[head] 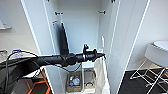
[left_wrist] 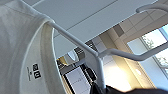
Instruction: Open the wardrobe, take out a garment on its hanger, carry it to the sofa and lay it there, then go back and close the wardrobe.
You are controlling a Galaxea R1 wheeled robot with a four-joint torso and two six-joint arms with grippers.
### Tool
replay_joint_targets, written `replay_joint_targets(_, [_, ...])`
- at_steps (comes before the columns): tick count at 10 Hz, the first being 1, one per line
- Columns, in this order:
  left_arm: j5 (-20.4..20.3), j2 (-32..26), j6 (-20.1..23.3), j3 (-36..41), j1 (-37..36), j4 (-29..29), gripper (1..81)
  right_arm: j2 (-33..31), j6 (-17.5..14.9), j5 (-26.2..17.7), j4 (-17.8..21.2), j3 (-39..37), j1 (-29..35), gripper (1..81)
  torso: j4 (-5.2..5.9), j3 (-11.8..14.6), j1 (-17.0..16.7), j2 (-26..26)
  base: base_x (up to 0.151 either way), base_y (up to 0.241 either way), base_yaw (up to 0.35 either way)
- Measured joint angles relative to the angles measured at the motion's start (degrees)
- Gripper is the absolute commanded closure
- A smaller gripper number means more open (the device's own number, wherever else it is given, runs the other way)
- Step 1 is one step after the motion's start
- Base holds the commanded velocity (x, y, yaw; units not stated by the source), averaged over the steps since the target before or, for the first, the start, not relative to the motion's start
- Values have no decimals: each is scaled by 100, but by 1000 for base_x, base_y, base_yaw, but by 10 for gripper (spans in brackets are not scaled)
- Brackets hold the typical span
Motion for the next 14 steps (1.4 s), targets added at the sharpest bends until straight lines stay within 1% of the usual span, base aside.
replay_joint_targets(3, [-15,-469,1,363,308,145,811,0,0,55,0,0,-7,10,0,0,0,0,0,0,0])
replay_joint_targets(6, [-22,-772,12,730,607,278,811,0,-2,107,0,-1,-18,10,0,0,0,0,0,0,0])
replay_joint_targets(10, [-44,-789,9,866,1119,482,811,0,-2,107,0,-1,-18,10,2,0,0,0,0,0,0])
replay_joint_targets(12, [-212,-835,6,945,1111,495,811,-2,0,115,0,-1,-18,10,0,0,0,0,0,0,0])
replay_joint_targets(14, [-257,-866,15,947,1134,506,811,0,0,112,0,-1,-18,10,0,0,0,0,0,0,0])
